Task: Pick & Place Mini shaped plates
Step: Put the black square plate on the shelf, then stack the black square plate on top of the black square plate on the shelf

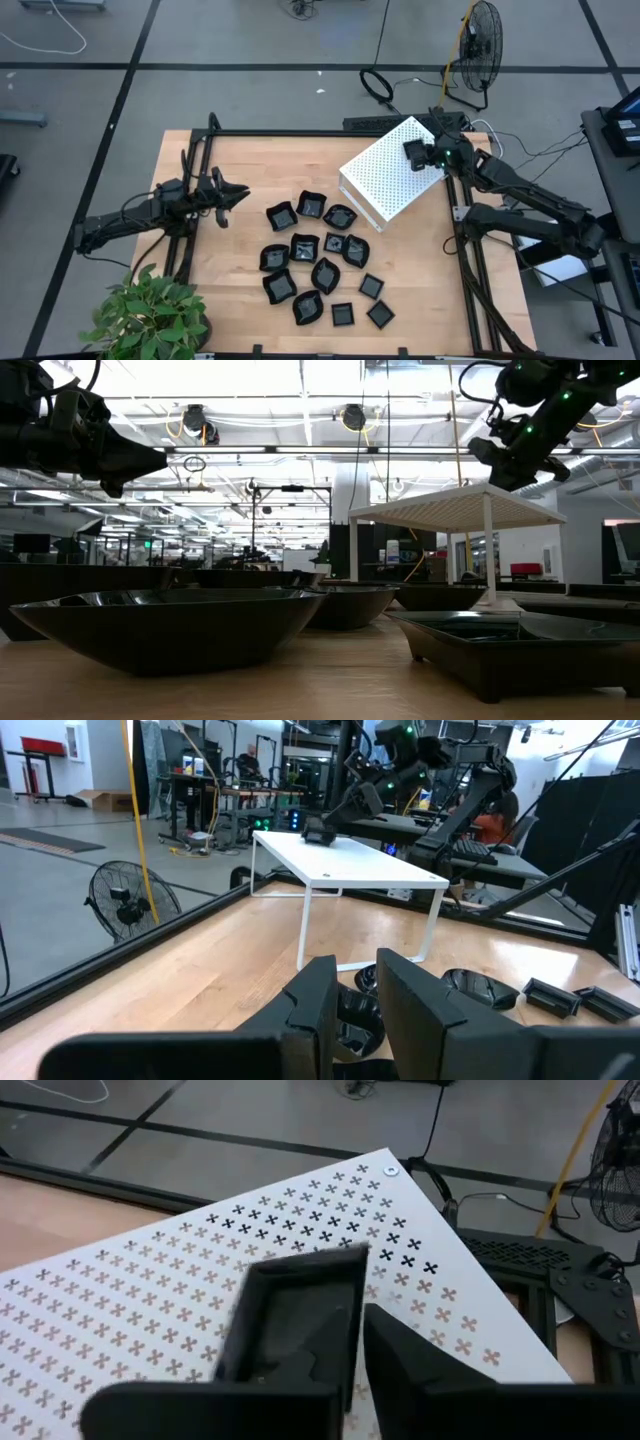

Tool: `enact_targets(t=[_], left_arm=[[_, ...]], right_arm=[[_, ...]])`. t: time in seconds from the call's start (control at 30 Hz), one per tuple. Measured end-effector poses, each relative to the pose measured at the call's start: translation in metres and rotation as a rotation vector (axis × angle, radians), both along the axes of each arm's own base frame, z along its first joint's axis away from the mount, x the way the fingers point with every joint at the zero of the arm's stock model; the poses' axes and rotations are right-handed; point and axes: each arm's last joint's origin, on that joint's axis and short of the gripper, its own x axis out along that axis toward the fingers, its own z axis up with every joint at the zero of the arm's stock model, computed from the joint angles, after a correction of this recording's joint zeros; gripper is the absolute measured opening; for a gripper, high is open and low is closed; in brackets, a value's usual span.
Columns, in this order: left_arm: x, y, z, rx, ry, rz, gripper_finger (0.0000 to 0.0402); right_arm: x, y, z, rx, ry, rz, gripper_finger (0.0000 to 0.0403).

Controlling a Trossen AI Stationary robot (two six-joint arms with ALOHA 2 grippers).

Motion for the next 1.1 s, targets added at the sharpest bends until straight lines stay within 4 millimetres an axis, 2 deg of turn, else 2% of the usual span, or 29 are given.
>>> enact_targets(t=[0.17, 0.27, 0.33, 0.5, 0.63, 0.8, 0.87, 0.93, 1.1], left_arm=[[0.0, 0.0, 0.0, 0.0, 0.0, 0.0, 0.0076], [0.0, 0.0, 0.0, 0.0, 0.0, 0.0, 0.0077], [0.0, 0.0, 0.0, 0.0, 0.0, 0.0, 0.0076], [0.0, 0.0, 0.0, 0.0, 0.0, 0.0, 0.0077], [0.0, 0.0, 0.0, 0.0, -0.001, 0.0, 0.0077], [0.0, 0.0, 0.0, 0.0, 0.0, 0.0, 0.0076], [0.0, 0.0, 0.0, 0.0, 0.0, 0.0, 0.0076], [0.0, 0.0, 0.0, 0.0, 0.0, 0.0, 0.0076], [0.0, 0.0, 0.0, 0.0, 0.0, 0.0, 0.0076]], right_arm=[[0.001, 0.0, 0.001, -0.004, -0.03, -0.003, 0.0064], [0.006, 0.002, 0.008, -0.04, -0.086, 0.088, 0.0089], [0.011, 0.006, 0.016, -0.08, -0.154, 0.203, 0.0106], [0.034, 0.03, 0.041, -0.17, -0.4, 0.71, 0.0154], [0.052, 0.065, 0.06, -0.189, -0.635, 1.03, 0.0185], [0.076, 0.13, 0.071, -0.247, -0.797, 1.333, 0.02], [0.085, 0.157, 0.07, -0.26, -0.728, 1.369, 0.02], [0.094, 0.183, 0.066, -0.246, -0.578, 1.373, 0.02], [0.118, 0.236, 0.058, -0.177, -0.188, 1.235, 0.02]])
